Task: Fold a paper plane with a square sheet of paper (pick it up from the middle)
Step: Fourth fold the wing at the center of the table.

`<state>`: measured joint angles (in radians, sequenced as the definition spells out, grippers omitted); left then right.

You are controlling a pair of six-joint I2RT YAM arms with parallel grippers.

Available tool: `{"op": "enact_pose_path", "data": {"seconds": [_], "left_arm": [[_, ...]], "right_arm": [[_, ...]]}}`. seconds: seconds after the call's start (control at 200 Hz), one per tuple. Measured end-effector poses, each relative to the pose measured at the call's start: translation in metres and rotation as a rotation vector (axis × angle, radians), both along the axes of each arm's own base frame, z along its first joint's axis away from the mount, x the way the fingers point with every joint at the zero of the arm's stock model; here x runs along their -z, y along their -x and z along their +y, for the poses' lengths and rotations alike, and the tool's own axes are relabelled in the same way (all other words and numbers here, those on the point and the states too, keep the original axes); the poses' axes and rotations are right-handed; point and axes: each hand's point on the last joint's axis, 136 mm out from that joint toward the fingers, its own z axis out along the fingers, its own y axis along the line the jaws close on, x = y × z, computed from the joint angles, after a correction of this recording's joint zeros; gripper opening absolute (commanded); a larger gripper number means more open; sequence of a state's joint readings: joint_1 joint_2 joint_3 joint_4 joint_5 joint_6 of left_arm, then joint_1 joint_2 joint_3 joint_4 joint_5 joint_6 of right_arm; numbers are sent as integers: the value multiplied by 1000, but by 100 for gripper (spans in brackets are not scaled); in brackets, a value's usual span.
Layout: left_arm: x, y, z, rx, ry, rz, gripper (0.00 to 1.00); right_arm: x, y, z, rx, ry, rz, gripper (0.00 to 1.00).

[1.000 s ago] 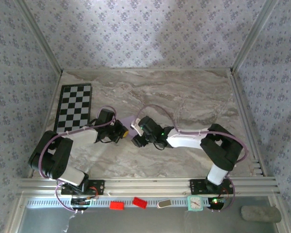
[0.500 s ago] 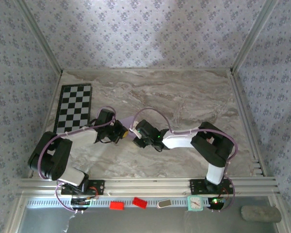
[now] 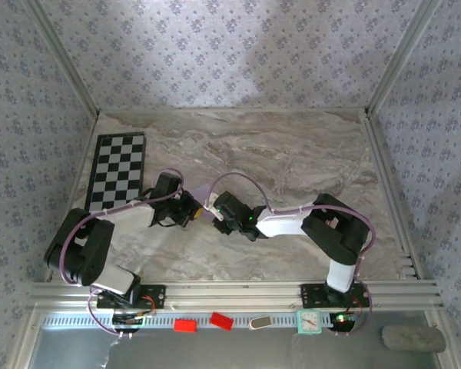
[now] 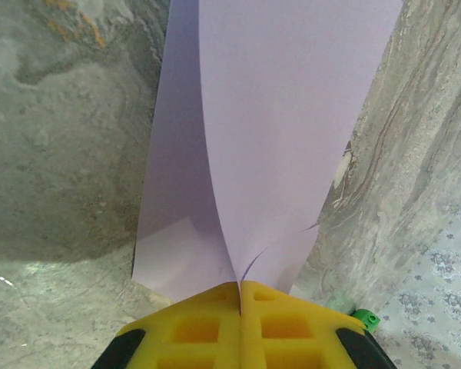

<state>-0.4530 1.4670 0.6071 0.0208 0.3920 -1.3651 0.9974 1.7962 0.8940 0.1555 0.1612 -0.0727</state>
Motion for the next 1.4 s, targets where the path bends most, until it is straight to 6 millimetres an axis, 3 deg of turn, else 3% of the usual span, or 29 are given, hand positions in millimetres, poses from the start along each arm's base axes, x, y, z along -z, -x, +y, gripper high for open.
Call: {"op": "enact_pose_path", "data": {"seconds": [0.375, 0.66, 0.815, 1.129, 1.399], "left_arm": [[-9, -1, 9, -17, -7, -6, 16], [-52, -11, 42, -79, -46, -144, 27], [-70, -8, 45, -69, -40, -214, 28], [-33, 15, 38, -10, -60, -157, 27], [-9, 14, 26, 33, -75, -122, 27]], "right_arm": [[3, 3, 2, -26, -1, 10, 12], [7, 9, 5, -52, -68, 92, 10], [8, 12, 5, -45, -124, 149, 10], [7, 12, 5, -3, -262, 278, 10], [5, 12, 8, 19, -348, 373, 10]]}}
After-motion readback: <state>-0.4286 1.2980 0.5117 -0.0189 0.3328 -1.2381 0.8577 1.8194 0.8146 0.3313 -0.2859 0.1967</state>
